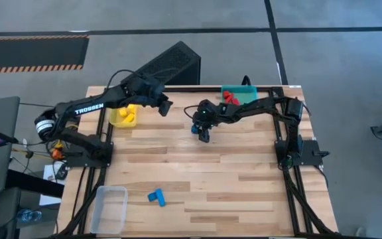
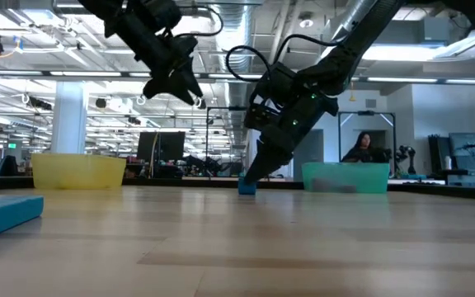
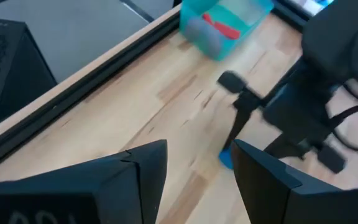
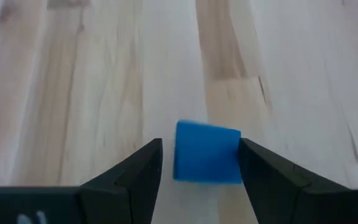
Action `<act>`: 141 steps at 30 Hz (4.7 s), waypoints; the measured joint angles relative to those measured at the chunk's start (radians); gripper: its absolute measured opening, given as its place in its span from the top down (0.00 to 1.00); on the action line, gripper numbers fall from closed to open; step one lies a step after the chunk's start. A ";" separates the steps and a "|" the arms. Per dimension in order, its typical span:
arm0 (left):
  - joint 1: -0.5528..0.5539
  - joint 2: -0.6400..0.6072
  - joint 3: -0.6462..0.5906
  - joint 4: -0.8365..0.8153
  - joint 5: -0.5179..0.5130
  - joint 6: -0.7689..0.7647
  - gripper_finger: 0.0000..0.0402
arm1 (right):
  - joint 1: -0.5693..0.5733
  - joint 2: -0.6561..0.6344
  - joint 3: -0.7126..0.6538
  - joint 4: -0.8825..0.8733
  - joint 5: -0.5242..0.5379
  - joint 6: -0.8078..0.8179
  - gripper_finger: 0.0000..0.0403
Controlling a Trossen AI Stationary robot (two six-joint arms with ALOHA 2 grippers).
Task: Sort & place blocks by color
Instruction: Put the top right blue block into the transparent bin
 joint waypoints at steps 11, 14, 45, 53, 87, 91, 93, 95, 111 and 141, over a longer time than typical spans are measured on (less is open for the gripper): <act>-0.110 -0.102 0.097 -0.139 -0.137 -0.037 0.60 | 0.007 0.057 0.000 0.033 0.006 0.060 0.52; -0.135 -0.154 0.099 -0.181 -0.203 -0.071 0.60 | 0.010 0.042 0.000 0.033 0.013 0.067 0.59; -0.295 -0.392 0.099 -0.637 -0.356 -0.026 0.60 | 0.344 0.198 0.528 0.158 -0.010 0.478 0.79; -0.298 -0.478 0.098 -0.771 -0.333 -0.028 0.60 | 0.449 0.558 1.116 0.016 0.016 0.490 0.79; -0.397 -0.874 -0.244 -0.688 -0.022 -0.603 0.60 | 0.494 0.572 1.183 -0.119 0.232 0.189 0.77; -0.397 -0.905 -0.359 -0.550 0.053 -0.656 0.55 | 0.478 0.476 1.185 -0.222 0.298 0.069 0.77; -0.397 -0.914 -0.401 -0.489 0.057 -0.675 0.51 | 0.476 0.436 1.185 -0.281 0.332 0.004 0.77; -0.398 -0.918 -0.436 -0.427 0.060 -0.692 0.47 | 0.475 0.414 1.185 -0.308 0.375 -0.056 0.77; -0.395 -0.926 -0.533 0.109 0.134 -0.627 0.35 | 0.458 0.317 1.181 -0.305 0.448 -0.260 0.77; -0.398 -0.828 -0.534 0.582 0.298 -0.450 0.36 | 0.437 0.191 1.184 -0.288 0.292 -0.329 0.77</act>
